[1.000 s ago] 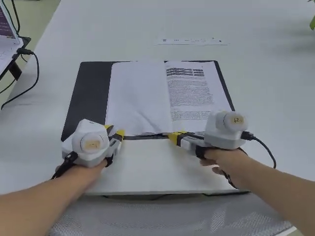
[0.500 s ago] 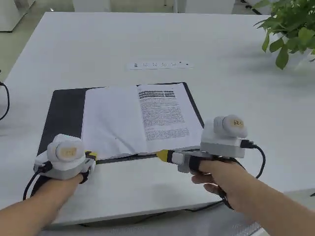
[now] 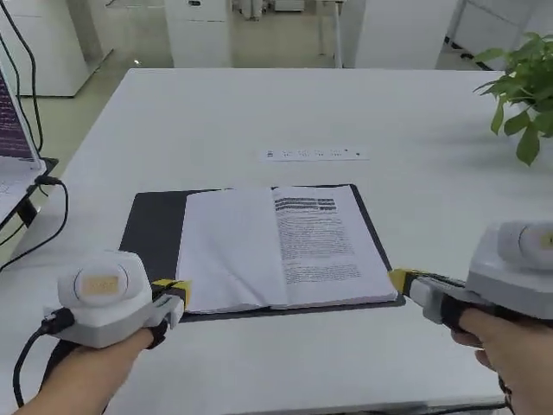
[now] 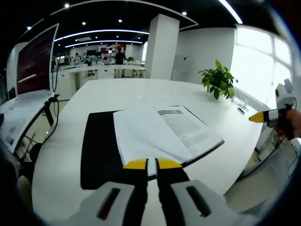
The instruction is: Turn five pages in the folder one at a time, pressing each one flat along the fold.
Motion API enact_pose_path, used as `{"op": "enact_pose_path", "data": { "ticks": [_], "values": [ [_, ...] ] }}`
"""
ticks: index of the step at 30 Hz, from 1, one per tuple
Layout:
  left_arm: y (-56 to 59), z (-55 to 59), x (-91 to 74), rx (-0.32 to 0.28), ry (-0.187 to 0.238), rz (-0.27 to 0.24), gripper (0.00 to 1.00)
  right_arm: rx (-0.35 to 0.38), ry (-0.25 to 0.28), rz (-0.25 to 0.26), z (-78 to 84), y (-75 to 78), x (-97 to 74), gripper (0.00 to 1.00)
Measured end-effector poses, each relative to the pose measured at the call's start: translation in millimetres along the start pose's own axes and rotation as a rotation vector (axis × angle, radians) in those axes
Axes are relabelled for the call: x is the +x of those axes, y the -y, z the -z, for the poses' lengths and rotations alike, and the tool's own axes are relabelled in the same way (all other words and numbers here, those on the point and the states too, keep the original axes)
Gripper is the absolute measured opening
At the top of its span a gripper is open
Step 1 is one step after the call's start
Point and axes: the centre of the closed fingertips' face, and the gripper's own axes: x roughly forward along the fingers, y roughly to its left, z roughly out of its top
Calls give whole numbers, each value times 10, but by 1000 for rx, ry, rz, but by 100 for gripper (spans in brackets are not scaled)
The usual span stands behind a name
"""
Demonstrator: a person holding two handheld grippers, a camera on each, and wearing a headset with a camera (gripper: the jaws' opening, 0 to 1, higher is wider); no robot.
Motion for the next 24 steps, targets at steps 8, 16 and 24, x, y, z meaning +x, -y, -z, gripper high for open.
{"op": "enact_pose_path", "data": {
  "ticks": [8,16,24],
  "values": [
    [-18,-162,-373,-69,45,-62,82,-14,87,59,-153,162,-152,55],
    [60,-158,-613,33,64,-69,99,-46,113,75,-54,238,-160,99],
    [7,-135,-688,51,52,-90,99,-32,87,19,35,173,-98,100]
  ]
}}
